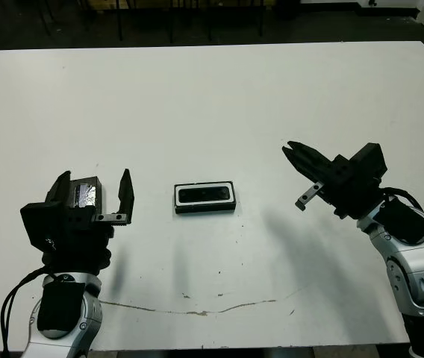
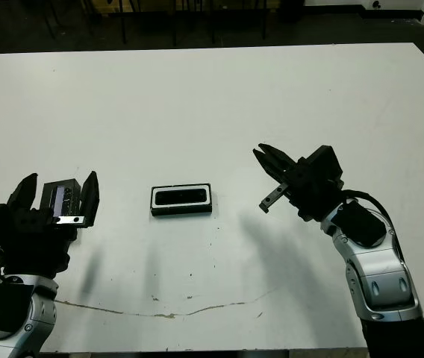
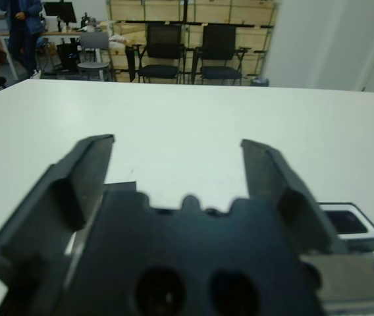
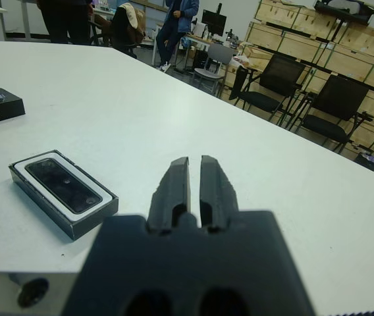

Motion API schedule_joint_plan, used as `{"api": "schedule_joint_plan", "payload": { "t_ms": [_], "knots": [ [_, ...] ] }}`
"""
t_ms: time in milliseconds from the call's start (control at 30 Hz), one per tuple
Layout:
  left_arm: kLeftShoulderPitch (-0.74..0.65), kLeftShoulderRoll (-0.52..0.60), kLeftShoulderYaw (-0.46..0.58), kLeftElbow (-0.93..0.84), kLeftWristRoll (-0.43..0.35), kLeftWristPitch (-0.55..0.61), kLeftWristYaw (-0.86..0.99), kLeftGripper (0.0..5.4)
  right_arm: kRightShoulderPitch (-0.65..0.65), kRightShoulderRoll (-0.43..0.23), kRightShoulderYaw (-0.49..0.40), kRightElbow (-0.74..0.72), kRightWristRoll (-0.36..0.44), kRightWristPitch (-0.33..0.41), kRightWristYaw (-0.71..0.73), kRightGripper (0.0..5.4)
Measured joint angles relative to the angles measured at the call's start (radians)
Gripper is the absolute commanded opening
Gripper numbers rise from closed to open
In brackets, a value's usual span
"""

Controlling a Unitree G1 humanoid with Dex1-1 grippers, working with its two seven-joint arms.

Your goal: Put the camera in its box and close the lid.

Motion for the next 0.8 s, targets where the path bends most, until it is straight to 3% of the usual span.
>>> {"api": "schedule_joint_plan", "payload": {
  "t_ms": [200, 433, 600, 800],
  "knots": [
    [-0.007, 0.005, 0.063, -0.042, -0.014, 0.082, 0.007, 5.39, -0.001, 0.0, 0.0, 0.002, 0.014, 0.016, 0.003, 0.0],
    [-0.03, -0.012, 0.245, -0.078, -0.238, 0.131, 0.005, 5.39, -0.009, -0.003, 0.001, 0.004, 0.013, 0.024, 0.007, 0.0],
    [-0.047, 0.021, 0.357, -0.032, -0.335, 0.231, -0.02, 5.39, -0.01, -0.007, 0.002, 0.003, 0.012, 0.03, 0.007, 0.0],
    [-0.078, 0.088, 0.398, 0.037, -0.432, 0.423, -0.064, 5.39, -0.01, -0.007, 0.004, 0.003, 0.012, 0.03, 0.007, 0.0]
  ]
}}
